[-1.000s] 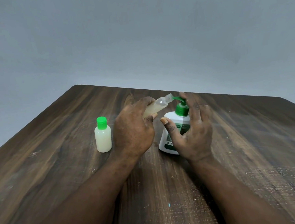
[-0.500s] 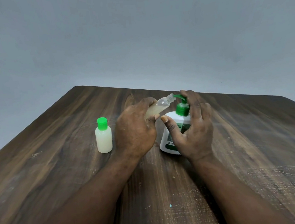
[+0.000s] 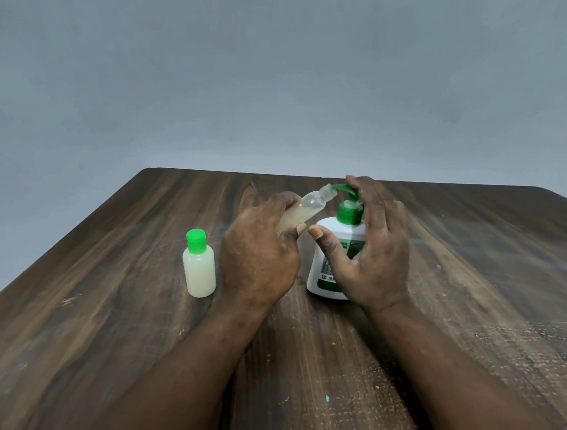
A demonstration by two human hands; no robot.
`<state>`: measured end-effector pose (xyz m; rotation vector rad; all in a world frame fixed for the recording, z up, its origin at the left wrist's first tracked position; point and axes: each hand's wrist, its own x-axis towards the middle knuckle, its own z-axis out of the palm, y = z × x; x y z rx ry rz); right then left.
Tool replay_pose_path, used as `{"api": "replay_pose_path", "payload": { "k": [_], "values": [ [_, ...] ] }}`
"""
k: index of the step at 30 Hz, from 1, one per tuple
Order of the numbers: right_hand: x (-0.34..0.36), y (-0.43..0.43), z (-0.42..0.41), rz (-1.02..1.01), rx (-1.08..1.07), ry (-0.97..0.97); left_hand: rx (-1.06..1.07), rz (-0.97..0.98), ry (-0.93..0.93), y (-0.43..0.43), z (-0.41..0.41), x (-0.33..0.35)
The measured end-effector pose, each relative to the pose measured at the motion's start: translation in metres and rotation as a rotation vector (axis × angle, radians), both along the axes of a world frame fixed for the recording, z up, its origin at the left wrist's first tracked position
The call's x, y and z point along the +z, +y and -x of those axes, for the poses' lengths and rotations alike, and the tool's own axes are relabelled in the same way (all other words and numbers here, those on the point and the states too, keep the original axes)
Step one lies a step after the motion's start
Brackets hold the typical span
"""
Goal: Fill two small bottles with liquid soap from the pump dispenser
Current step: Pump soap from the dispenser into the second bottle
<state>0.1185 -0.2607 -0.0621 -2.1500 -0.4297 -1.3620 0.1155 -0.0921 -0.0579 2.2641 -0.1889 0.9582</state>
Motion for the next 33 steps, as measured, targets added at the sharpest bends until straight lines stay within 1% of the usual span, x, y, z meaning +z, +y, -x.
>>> {"api": "replay_pose_path", "payload": {
  "k": [7, 19, 26, 33],
  "values": [
    [-0.0058, -0.0017, 0.0002, 0.023, -0.016, 0.005, -0.016, 0.022, -0.006, 0.0010, 0.0017, 0.0014],
    [-0.0016, 0.0003, -0.0003, -0.005, -0.003, 0.001, -0.011, 0.005, -0.006, 0.0007, 0.0009, 0.0013],
    [-0.0053, -0.0024, 0.0003, 0.032, -0.017, 0.027, -0.017, 0.036, -0.018, 0.0010, 0.0031, 0.0025],
    [0.0001, -0.0027, 0.0008, 0.009, 0.009, 0.007, -0.006, 0.002, 0.007, 0.0010, 0.0027, 0.0021]
  ]
}}
